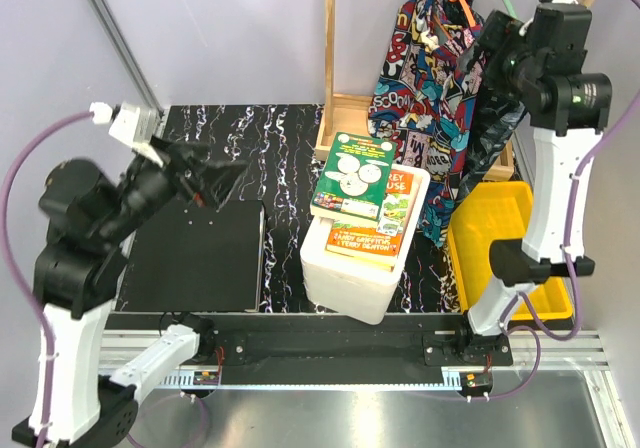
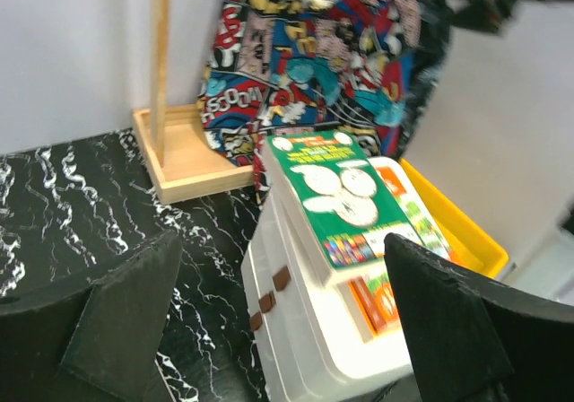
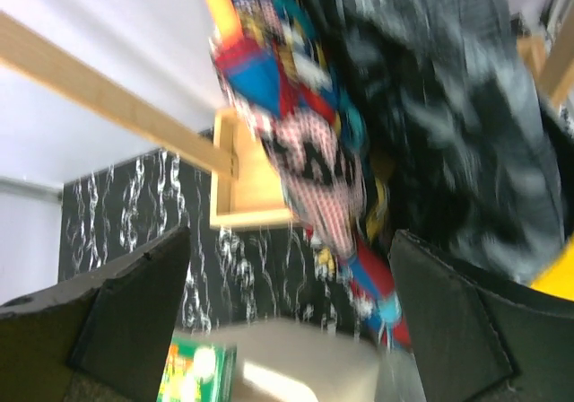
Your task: Remove the shorts from the hanger
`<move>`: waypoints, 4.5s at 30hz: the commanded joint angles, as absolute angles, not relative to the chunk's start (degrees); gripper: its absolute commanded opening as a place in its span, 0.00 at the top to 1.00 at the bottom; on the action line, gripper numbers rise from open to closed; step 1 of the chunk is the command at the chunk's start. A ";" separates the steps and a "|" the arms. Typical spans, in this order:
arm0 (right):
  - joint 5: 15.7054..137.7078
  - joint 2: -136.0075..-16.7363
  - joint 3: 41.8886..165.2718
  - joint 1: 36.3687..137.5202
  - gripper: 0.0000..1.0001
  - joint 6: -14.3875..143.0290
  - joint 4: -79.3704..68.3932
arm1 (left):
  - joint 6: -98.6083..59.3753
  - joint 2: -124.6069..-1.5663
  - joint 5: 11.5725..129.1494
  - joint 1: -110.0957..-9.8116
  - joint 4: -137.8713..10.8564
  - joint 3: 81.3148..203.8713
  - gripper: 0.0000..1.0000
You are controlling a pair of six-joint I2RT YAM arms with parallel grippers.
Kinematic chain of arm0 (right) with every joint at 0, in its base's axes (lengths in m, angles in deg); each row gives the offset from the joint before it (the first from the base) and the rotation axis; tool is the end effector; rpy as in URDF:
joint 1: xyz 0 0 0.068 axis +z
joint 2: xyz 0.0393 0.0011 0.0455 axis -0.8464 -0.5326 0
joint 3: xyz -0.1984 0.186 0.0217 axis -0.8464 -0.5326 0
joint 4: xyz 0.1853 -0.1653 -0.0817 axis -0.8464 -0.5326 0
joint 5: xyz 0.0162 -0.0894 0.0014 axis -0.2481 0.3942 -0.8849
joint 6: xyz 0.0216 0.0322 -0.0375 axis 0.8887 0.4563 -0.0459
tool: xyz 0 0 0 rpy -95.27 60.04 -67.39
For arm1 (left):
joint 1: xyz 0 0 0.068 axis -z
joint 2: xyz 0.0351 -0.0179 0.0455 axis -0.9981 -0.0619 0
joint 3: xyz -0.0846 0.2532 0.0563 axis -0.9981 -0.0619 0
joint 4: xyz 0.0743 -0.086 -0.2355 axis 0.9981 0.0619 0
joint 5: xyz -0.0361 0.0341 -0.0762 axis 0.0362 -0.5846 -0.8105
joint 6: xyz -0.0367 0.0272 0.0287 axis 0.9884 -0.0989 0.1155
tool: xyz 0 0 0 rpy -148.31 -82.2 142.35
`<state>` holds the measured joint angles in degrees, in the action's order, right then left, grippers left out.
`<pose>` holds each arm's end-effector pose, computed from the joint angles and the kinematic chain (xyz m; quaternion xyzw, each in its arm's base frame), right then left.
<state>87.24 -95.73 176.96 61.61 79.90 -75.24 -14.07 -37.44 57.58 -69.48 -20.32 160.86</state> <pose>0.2862 0.0170 0.5558 0.1478 0.8145 0.1067 0.5508 0.0953 -0.0424 0.5195 0.1277 0.6979 -0.3270 0.6243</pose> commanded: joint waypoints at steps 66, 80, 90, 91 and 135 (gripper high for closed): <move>82.42 -83.11 160.35 61.42 1.00 77.54 -47.52 | -4.31 -45.60 51.65 -63.34 -34.93 158.49 0.07; 79.95 -65.35 141.78 61.95 1.00 78.07 -50.86 | 3.58 -81.08 52.18 -46.38 -59.62 187.56 0.16; 79.60 -58.05 134.12 64.49 1.00 72.98 -51.12 | 24.53 -101.76 55.76 -40.49 -71.42 206.57 0.21; 79.60 -57.35 132.64 64.67 1.00 71.93 -51.21 | 22.96 -101.94 56.38 -40.31 -72.12 206.83 0.21; 77.05 -50.93 131.74 64.85 0.30 76.04 -65.10 | -3.68 -112.93 60.34 -36.97 -74.24 212.63 1.00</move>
